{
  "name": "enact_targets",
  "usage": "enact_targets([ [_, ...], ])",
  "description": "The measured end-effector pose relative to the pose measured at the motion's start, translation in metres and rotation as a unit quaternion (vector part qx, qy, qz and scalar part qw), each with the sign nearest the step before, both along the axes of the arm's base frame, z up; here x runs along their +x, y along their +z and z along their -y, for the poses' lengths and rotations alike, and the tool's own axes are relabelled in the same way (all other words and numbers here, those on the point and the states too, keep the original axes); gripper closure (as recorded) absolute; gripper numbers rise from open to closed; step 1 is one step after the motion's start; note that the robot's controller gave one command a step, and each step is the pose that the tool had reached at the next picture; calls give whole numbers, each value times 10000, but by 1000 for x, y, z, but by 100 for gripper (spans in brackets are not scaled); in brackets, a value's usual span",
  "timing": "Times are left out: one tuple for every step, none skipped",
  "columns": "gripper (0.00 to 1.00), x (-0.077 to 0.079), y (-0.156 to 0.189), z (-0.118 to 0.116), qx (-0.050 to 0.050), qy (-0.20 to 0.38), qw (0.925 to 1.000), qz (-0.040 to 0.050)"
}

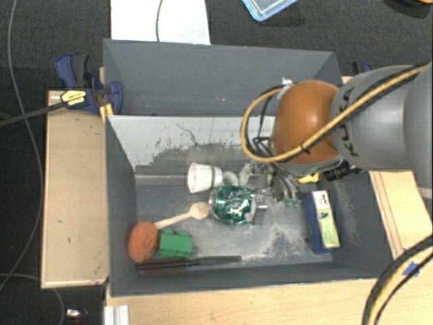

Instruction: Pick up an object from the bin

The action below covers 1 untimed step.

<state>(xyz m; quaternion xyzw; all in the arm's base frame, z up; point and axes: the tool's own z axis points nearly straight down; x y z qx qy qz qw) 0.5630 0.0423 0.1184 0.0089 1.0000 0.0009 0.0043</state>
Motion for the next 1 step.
enact_targets([
  [0, 7, -48, -28, 5, -488, 9988, 33],
])
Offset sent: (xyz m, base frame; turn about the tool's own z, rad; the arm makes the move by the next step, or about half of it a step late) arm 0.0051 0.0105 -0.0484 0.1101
